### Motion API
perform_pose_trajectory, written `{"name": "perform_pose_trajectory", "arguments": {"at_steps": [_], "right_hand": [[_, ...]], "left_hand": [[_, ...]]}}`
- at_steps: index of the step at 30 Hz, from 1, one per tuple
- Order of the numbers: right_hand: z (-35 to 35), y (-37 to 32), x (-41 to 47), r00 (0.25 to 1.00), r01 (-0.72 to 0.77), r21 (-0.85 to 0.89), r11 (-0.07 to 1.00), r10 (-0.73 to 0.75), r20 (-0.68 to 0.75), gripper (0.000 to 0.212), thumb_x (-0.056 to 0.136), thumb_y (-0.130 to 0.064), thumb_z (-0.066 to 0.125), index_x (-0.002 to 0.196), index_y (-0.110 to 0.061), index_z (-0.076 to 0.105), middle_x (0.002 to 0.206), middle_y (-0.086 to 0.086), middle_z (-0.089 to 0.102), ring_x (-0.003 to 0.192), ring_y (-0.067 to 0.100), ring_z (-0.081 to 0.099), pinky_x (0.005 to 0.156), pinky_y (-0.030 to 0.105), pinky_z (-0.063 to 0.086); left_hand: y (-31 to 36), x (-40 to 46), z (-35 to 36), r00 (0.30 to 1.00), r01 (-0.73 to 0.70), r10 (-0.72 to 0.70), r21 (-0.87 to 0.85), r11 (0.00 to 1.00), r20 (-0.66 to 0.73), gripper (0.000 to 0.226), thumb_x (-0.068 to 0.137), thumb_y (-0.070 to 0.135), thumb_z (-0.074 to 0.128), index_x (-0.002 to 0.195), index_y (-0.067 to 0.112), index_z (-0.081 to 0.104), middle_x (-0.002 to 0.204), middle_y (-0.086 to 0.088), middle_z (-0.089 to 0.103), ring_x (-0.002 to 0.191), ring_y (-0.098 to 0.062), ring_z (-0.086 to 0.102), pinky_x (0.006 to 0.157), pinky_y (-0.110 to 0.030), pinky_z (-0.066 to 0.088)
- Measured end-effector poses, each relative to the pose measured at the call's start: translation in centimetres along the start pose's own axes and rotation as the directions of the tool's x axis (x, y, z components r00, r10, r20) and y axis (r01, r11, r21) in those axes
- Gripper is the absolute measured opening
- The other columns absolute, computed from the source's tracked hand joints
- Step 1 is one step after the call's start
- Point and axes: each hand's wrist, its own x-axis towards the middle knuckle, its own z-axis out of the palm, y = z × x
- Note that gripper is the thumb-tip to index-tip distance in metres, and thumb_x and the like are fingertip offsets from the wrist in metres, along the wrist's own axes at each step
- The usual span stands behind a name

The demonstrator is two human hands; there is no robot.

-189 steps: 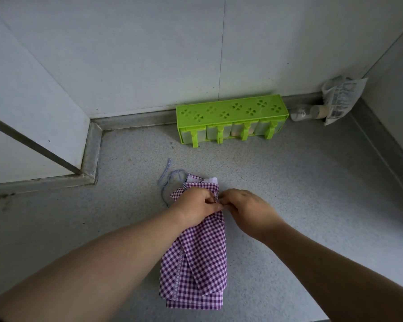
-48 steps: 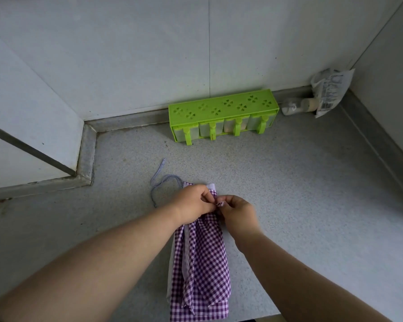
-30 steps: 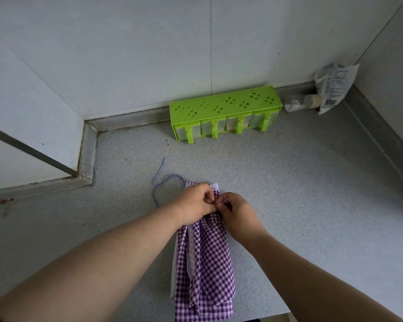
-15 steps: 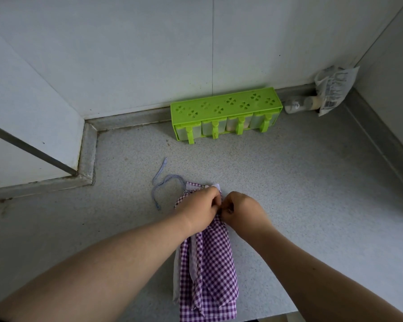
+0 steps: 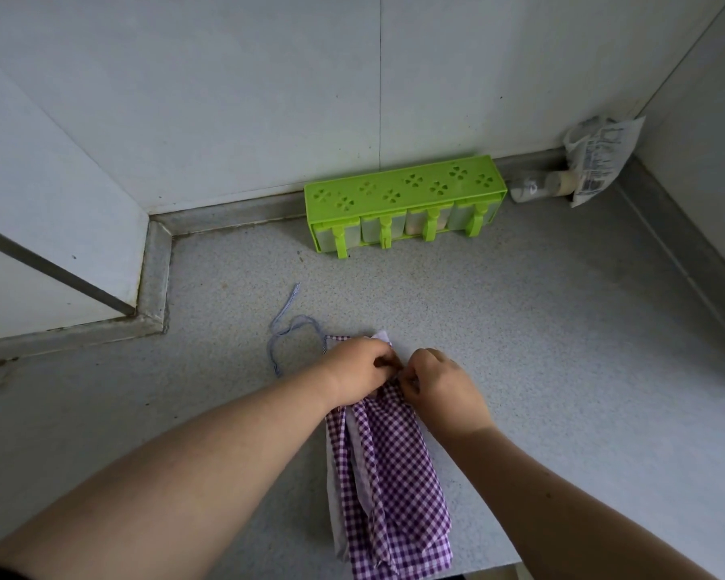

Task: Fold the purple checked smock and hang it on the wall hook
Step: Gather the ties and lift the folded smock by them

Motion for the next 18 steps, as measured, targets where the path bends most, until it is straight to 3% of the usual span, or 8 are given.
{"name": "perform_pose_trajectory", "arguments": {"at_steps": [3, 5, 9, 13, 18], "right_hand": [[-0.1, 0.5, -0.1, 1.000, 0.008, 0.025, 1.000, -0.007, -0.004, 0.013, 0.095, -0.025, 0.069, 0.088, -0.016, 0.063, 0.085, -0.008, 0.053, 0.073, 0.012, 0.051, 0.063, 0.024, 0.041], [-0.4, 0.4, 0.0, 0.999, -0.022, 0.051, 0.998, 0.020, 0.033, 0.014, 0.096, -0.032, 0.069, 0.088, -0.022, 0.062, 0.089, -0.011, 0.052, 0.077, 0.009, 0.050, 0.065, 0.020, 0.038], [-0.8, 0.1, 0.2, 0.995, -0.057, 0.025, 0.998, 0.055, 0.089, 0.017, 0.095, -0.035, 0.069, 0.087, -0.030, 0.056, 0.092, -0.013, 0.051, 0.079, 0.005, 0.051, 0.063, 0.010, 0.034], [-0.9, 0.0, 0.5, 0.989, -0.081, -0.008, 0.997, 0.081, 0.120, 0.018, 0.093, -0.031, 0.072, 0.085, -0.018, 0.063, 0.094, -0.006, 0.055, 0.077, 0.008, 0.054, 0.062, 0.013, 0.037], [-1.5, 0.1, 0.3, 0.961, -0.135, -0.107, 0.985, 0.156, 0.228, 0.024, 0.096, -0.039, 0.067, 0.090, -0.015, 0.068, 0.091, -0.001, 0.060, 0.074, 0.010, 0.056, 0.058, 0.017, 0.036]], "left_hand": [[0.0, 0.1, -0.2, 1.000, 0.004, -0.004, 0.042, 0.999, 0.016, 0.012, 0.103, 0.032, 0.063, 0.104, 0.024, 0.072, 0.101, 0.003, 0.075, 0.090, -0.015, 0.071, 0.088, -0.036, 0.057], [0.1, 0.0, -0.3, 1.000, -0.009, 0.008, 0.097, 0.995, 0.012, 0.011, 0.105, 0.033, 0.057, 0.098, 0.030, 0.065, 0.099, 0.003, 0.073, 0.089, -0.015, 0.069, 0.083, -0.034, 0.054], [0.3, -0.3, -0.2, 1.000, -0.010, 0.011, 0.151, 0.989, -0.008, 0.014, 0.109, 0.032, 0.048, 0.107, 0.025, 0.060, 0.107, 0.002, 0.066, 0.093, -0.014, 0.064, 0.083, -0.036, 0.053], [0.3, -0.3, 0.0, 1.000, 0.003, -0.001, 0.160, 0.987, -0.016, 0.013, 0.110, 0.030, 0.044, 0.106, 0.023, 0.054, 0.112, -0.001, 0.062, 0.099, -0.018, 0.061, 0.091, -0.041, 0.053], [-0.1, -0.4, 0.0, 0.999, 0.043, -0.038, 0.136, 0.990, -0.039, 0.013, 0.111, 0.028, 0.041, 0.111, 0.023, 0.054, 0.108, 0.002, 0.060, 0.098, -0.016, 0.059, 0.082, -0.034, 0.044]]}}
